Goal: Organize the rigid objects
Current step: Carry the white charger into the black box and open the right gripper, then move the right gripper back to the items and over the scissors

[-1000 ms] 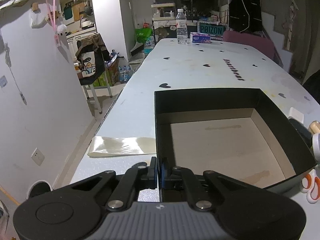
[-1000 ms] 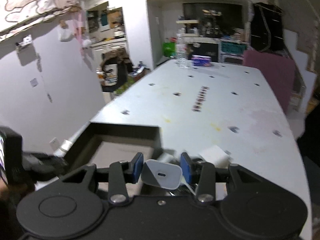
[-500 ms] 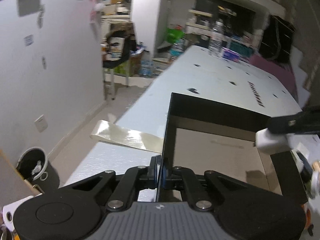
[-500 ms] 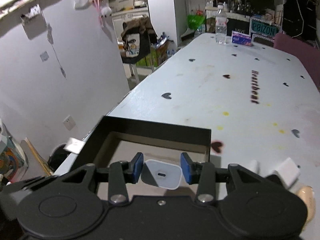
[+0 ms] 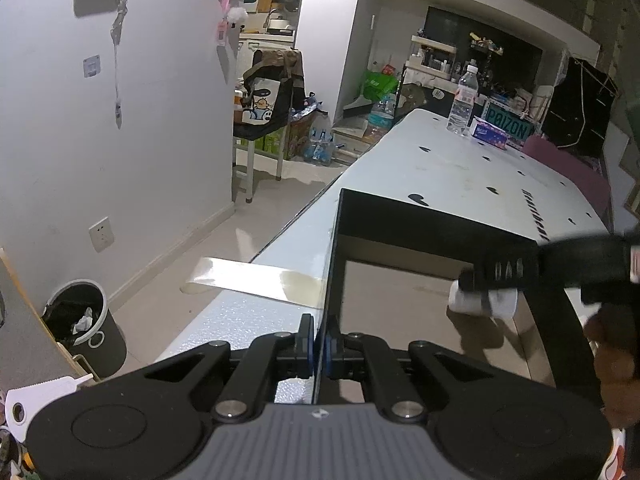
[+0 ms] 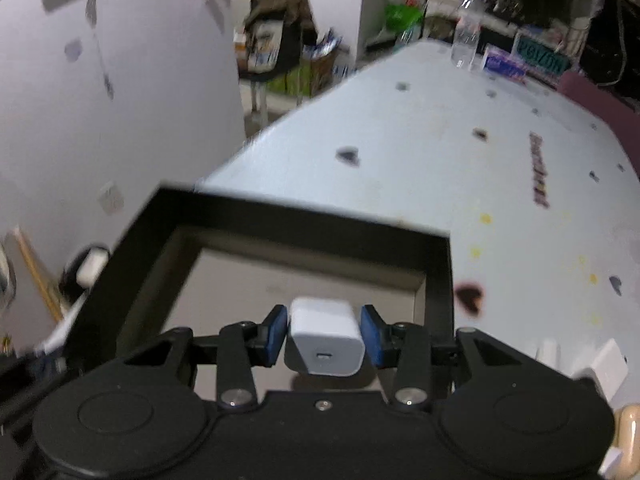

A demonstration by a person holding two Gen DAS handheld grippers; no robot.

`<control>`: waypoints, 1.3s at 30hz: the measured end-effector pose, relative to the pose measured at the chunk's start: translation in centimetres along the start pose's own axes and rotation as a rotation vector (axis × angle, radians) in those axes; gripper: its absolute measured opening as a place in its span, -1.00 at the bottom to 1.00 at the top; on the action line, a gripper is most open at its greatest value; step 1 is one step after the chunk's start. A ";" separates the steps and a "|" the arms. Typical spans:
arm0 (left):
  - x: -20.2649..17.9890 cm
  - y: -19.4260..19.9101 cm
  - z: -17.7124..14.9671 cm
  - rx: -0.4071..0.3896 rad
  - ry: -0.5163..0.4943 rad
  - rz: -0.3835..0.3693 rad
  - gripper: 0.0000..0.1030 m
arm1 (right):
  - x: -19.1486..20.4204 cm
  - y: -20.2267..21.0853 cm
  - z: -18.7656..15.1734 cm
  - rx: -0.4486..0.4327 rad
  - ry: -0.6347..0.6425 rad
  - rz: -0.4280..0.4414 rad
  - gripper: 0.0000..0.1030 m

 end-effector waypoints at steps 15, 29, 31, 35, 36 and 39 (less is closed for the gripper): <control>-0.8 0.4 -0.2 0.001 -0.061 -0.043 -0.85 | -2.2 0.0 1.4 -0.025 0.062 -0.185 -0.26; -0.6 0.2 -0.2 0.005 -0.051 -0.050 -0.86 | -1.5 10.6 0.3 -0.138 -0.017 0.042 0.10; -0.5 0.2 -0.3 0.004 -0.056 -0.046 -0.86 | -2.1 12.2 -0.5 -0.158 -0.009 0.041 0.22; -0.6 0.2 -0.3 0.001 -0.067 -0.035 -0.87 | -4.1 15.3 -2.6 -0.210 -0.016 0.020 0.54; -0.6 0.2 -0.3 0.000 -0.070 -0.032 -0.87 | -4.7 15.9 -3.2 -0.223 -0.019 0.002 0.59; -0.7 0.2 -0.3 -0.002 -0.075 -0.026 -0.88 | -6.7 17.0 -5.2 -0.240 -0.047 -0.039 0.68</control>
Point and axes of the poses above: each gripper's, at about its wrist camera, not at the fingertips, and y roughly against the way its jaws point, x to its left, z to its top, the point moved 7 cm from there along -y, roughly the way its jaws point, and after that the axes turned 14 degrees about z, right-handed, at the moved point
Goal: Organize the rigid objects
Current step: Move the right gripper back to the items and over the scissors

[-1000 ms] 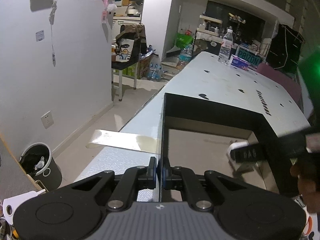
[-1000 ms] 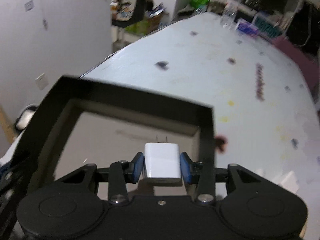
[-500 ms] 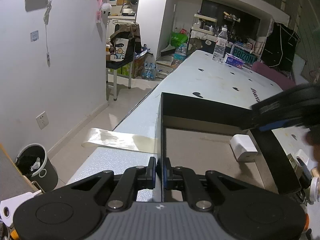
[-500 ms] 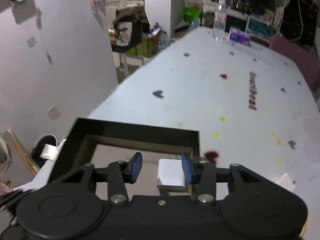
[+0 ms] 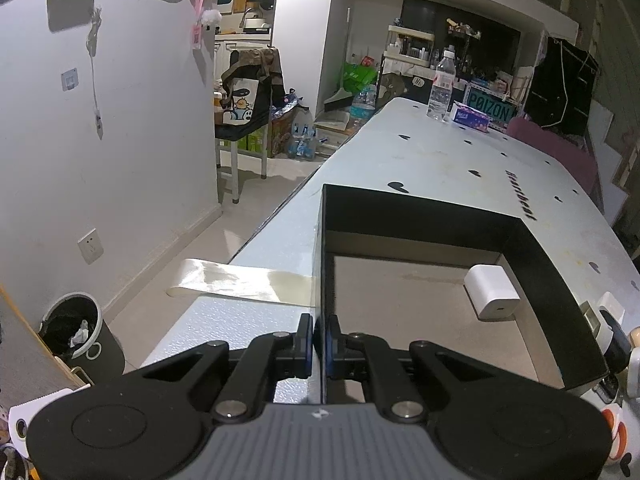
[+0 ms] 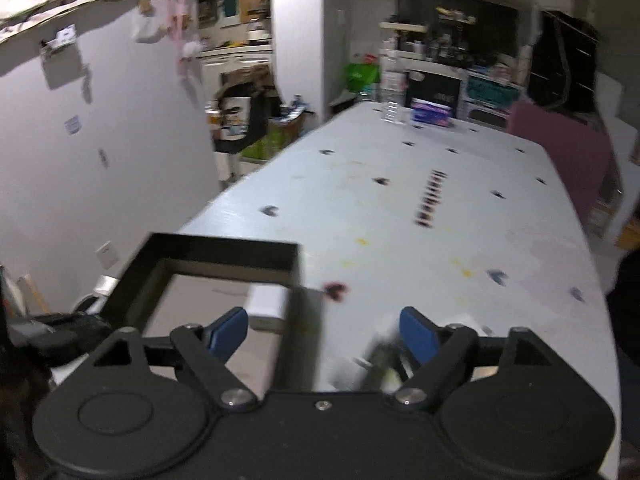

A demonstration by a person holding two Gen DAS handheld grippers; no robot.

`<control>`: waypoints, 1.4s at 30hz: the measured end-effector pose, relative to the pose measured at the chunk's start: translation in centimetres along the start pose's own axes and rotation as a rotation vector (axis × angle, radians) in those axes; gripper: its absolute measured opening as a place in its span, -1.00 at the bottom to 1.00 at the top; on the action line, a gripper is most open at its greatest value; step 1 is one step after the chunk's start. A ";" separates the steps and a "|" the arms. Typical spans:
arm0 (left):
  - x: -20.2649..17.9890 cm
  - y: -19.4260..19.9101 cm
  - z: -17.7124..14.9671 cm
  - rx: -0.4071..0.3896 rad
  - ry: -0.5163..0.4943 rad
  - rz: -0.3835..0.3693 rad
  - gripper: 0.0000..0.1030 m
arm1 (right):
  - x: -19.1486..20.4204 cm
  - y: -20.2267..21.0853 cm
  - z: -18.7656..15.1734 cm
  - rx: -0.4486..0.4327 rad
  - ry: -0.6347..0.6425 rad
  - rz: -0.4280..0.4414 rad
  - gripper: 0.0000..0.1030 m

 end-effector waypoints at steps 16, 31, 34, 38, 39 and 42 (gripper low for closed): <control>-0.5 0.2 0.0 -0.003 -0.022 0.023 -0.90 | -5.2 -0.7 -10.4 0.056 -0.134 -0.032 0.81; -0.5 0.1 0.0 -0.001 -0.020 0.021 -0.90 | -4.2 -4.1 -12.9 0.170 -0.062 -0.052 0.64; -0.5 0.1 0.0 -0.001 -0.020 0.022 -0.90 | -4.1 -3.8 -12.8 0.160 -0.073 -0.032 0.33; -0.5 0.1 0.0 -0.002 -0.021 0.022 -0.90 | -3.8 -3.6 -12.7 0.160 -0.061 -0.032 0.16; -0.5 0.1 0.0 -0.001 -0.021 0.022 -0.90 | -3.7 -3.6 -12.7 0.159 -0.057 -0.034 0.15; -0.5 0.1 0.0 -0.001 -0.020 0.022 -0.90 | -3.5 -3.5 -12.8 0.162 -0.041 -0.035 0.15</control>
Point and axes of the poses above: each gripper's, at about its wrist camera, not at the fingertips, and y roughly against the way its jaws point, x to its left, z to its top, the point moved 7 cm from there along -y, roughly the way its jaws point, and after that the axes turned 14 degrees about z, right-handed, at the moved point
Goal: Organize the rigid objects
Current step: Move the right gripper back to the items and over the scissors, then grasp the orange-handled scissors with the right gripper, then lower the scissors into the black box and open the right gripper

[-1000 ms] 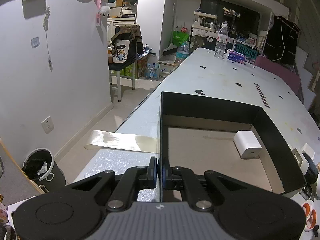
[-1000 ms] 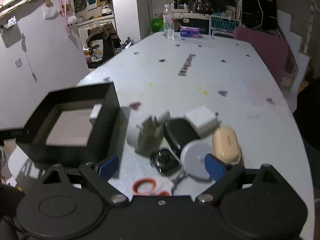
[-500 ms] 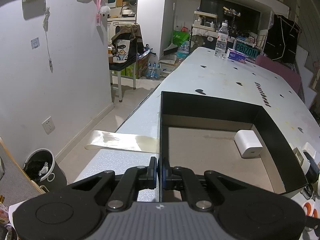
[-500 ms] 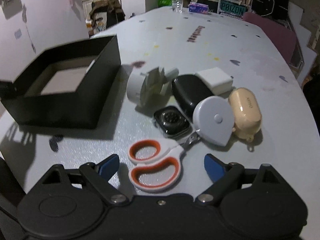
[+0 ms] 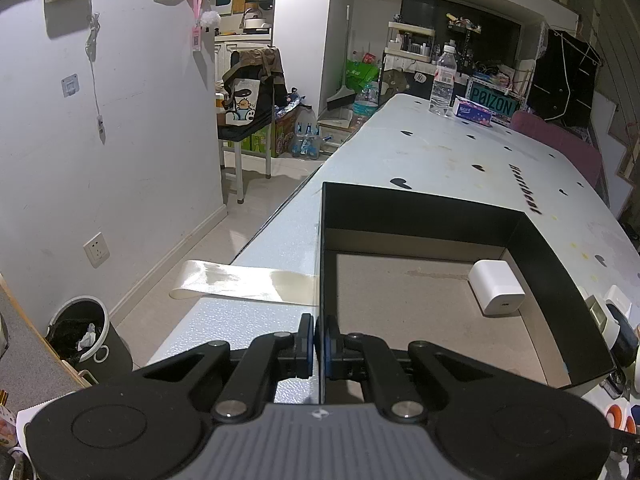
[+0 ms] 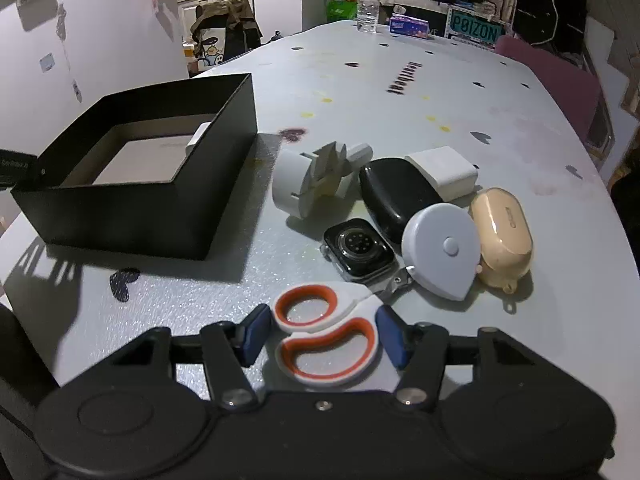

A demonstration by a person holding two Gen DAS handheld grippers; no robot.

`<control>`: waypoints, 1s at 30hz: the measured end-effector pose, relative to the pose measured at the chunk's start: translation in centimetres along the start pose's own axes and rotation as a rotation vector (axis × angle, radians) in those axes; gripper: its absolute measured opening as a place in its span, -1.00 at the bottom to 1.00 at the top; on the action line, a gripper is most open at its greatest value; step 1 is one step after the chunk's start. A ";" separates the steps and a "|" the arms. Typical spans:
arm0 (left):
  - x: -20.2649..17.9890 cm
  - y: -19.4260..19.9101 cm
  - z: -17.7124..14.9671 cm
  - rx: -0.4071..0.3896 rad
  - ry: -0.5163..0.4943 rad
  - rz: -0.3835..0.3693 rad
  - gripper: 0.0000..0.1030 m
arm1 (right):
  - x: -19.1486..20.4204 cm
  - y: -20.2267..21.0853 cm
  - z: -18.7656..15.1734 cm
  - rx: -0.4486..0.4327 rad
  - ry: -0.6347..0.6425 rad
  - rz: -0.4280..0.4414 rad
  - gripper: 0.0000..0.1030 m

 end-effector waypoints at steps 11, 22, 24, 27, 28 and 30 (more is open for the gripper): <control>0.0 0.0 0.0 0.000 0.000 0.000 -0.90 | 1.0 1.5 0.5 -0.056 0.017 0.017 0.14; -0.1 -0.1 -0.1 -0.001 -0.004 0.000 -0.90 | 4.6 6.6 4.5 -0.246 0.035 0.089 0.14; -0.1 -0.1 -0.1 -0.001 -0.003 0.000 -0.89 | 5.4 6.7 5.9 -0.259 0.040 0.105 0.14; -0.2 -0.1 -0.1 0.002 0.002 -0.006 -0.89 | 7.0 6.2 8.1 -0.270 0.050 0.143 0.14; -0.2 -0.1 -0.2 0.002 0.004 -0.008 -0.88 | 7.7 5.9 8.7 -0.268 0.057 0.157 0.14; -0.1 -0.1 -0.1 0.003 0.006 -0.011 -0.88 | 9.0 5.0 9.8 -0.255 0.068 0.180 0.14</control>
Point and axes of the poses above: each gripper's, at about its wrist camera, not at the fingertips, and y roughly against the way its jaws point, x to its left, z to its top, the point moved 7 cm from there along -y, roughly the way its jaws point, and after that the axes turned 14 degrees about z, right-handed, at the moved point
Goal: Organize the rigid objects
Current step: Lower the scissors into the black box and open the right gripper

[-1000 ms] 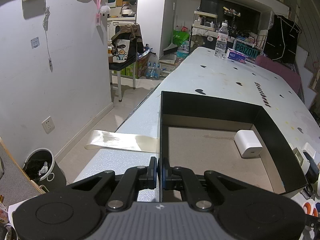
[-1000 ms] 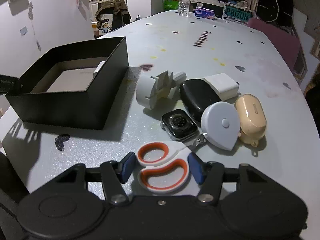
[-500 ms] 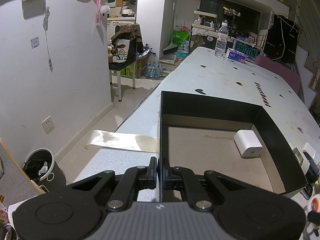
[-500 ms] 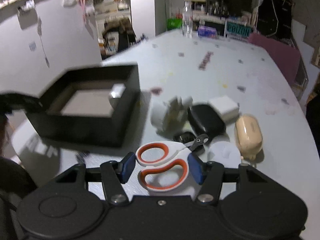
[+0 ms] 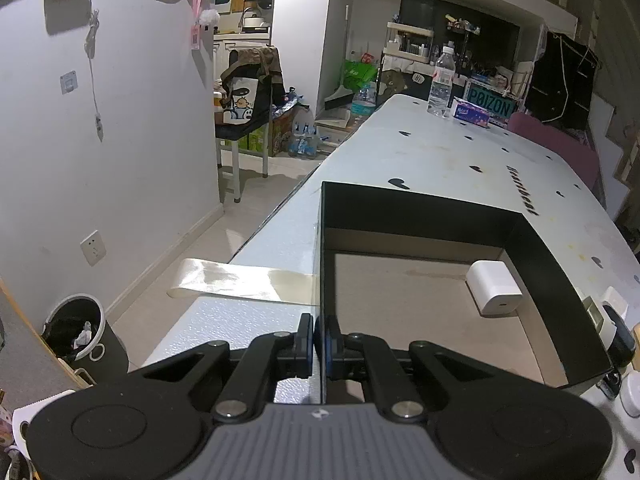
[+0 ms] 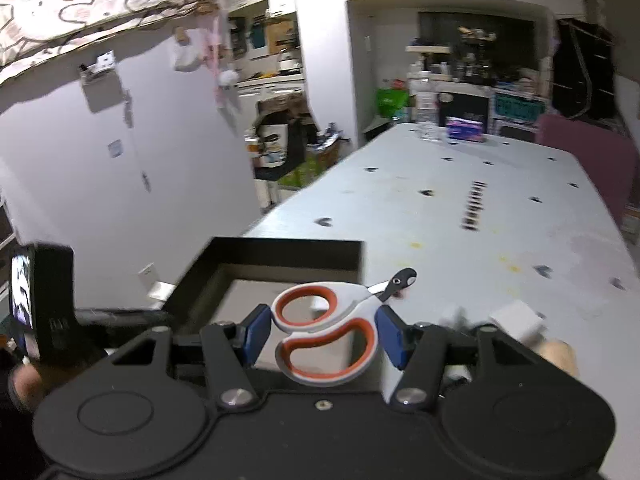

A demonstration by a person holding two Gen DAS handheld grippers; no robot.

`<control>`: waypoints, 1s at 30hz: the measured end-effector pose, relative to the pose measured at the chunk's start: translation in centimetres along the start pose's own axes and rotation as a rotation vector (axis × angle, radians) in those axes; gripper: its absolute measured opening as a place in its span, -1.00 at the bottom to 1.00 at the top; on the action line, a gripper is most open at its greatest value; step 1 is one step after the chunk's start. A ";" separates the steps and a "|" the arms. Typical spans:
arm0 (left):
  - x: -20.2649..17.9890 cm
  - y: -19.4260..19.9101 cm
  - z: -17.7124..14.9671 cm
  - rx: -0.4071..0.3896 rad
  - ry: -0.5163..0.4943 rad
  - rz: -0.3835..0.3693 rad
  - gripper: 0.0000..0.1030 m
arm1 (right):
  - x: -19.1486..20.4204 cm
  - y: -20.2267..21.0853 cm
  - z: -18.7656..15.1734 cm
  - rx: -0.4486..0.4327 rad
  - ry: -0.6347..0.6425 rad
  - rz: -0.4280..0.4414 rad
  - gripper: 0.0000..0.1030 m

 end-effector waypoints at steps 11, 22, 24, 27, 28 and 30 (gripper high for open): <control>0.1 0.1 0.1 0.002 0.008 -0.013 -0.86 | 1.2 -8.6 -0.7 0.213 -0.063 0.011 0.15; 0.2 0.1 0.1 0.003 0.011 -0.019 -0.86 | 0.2 -10.5 -2.7 0.269 -0.057 -0.068 0.26; 0.2 0.1 0.1 0.002 0.010 -0.019 -0.86 | 0.3 -10.3 -2.9 0.264 -0.045 -0.060 0.29; 0.2 0.1 0.1 0.003 0.011 -0.019 -0.86 | 0.3 -10.0 -3.0 0.268 -0.055 -0.049 0.29; 0.2 0.1 0.1 0.003 0.011 -0.019 -0.86 | 0.3 -9.9 -3.1 0.271 -0.056 -0.046 0.29; 0.3 0.1 0.1 0.003 0.011 -0.019 -0.86 | 0.4 -9.8 -3.1 0.273 -0.058 -0.043 0.28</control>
Point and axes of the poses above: each gripper's, at about its wrist camera, not at the fingertips, and y roughly against the way its jaws point, x to its left, z to its top, the point moved 7 cm from there along -y, roughly the way its jaws point, and after that the axes turned 14 degrees about z, right-handed, at the moved point
